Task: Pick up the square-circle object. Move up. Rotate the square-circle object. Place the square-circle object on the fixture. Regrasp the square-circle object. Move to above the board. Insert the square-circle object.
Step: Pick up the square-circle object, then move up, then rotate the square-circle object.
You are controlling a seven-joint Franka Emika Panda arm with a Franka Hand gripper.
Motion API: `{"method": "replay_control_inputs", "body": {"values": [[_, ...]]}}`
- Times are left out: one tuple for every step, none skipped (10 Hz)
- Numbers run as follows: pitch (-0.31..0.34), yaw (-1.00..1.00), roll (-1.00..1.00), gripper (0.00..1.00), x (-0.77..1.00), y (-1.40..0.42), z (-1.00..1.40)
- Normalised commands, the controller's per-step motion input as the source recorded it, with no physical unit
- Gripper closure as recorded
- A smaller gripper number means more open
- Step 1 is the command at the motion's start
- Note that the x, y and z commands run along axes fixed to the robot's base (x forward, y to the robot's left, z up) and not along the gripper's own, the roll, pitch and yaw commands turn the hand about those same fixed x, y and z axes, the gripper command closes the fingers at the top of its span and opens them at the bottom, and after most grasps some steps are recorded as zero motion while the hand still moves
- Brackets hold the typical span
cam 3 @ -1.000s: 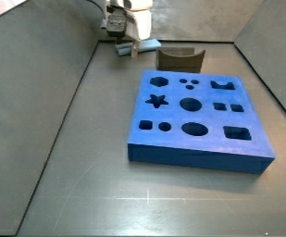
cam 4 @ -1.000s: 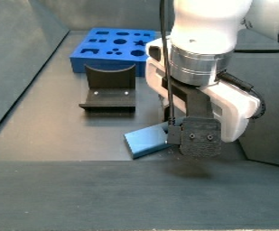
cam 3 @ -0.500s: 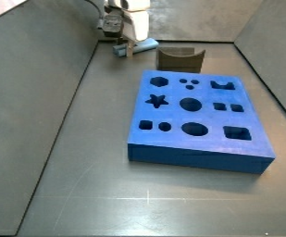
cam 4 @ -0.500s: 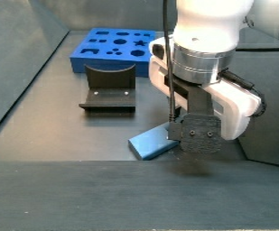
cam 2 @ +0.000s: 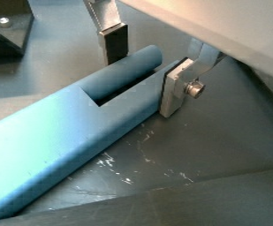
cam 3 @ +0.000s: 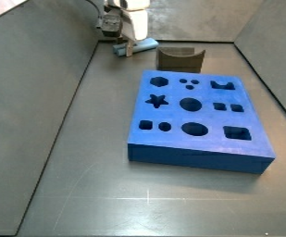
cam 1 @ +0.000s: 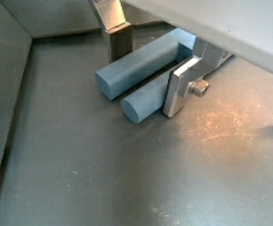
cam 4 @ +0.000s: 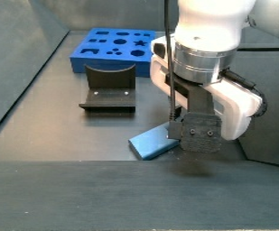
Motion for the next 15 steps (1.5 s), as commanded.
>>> {"method": "replay_control_inputs", "body": {"values": [[0.000, 0.00, 0.00, 1.00, 0.00, 0.00, 0.00], [0.000, 0.00, 0.00, 1.00, 0.00, 0.00, 0.83], [0.006, 0.01, 0.00, 1.00, -0.02, -0.01, 0.80], [0.007, 0.01, 0.01, 1.00, -0.03, 0.00, 0.66], [0.015, 0.01, 0.01, 1.00, -0.04, 0.01, 0.57], [0.024, 0.01, 0.02, 1.00, -0.04, 0.01, 0.38], [0.031, 0.00, 0.02, 1.00, -0.04, 0.01, 0.27], [0.000, 0.00, 0.00, 1.00, 0.13, -0.94, 0.83], [0.017, 0.00, 0.00, 1.00, 0.14, -0.93, 0.70], [0.033, 0.02, 0.03, 1.00, 0.04, -0.66, 0.56], [0.036, 0.03, 0.04, 1.00, 0.01, -0.53, 0.48], [0.042, 0.03, 0.07, 1.00, 0.00, -0.26, 0.30], [0.000, -1.00, 0.00, 1.00, 0.00, 0.00, 0.00], [0.000, -1.00, 0.00, 1.00, 0.03, 0.04, -0.13], [-0.001, -1.00, 0.00, 1.00, 0.04, 0.04, -0.12]]}}
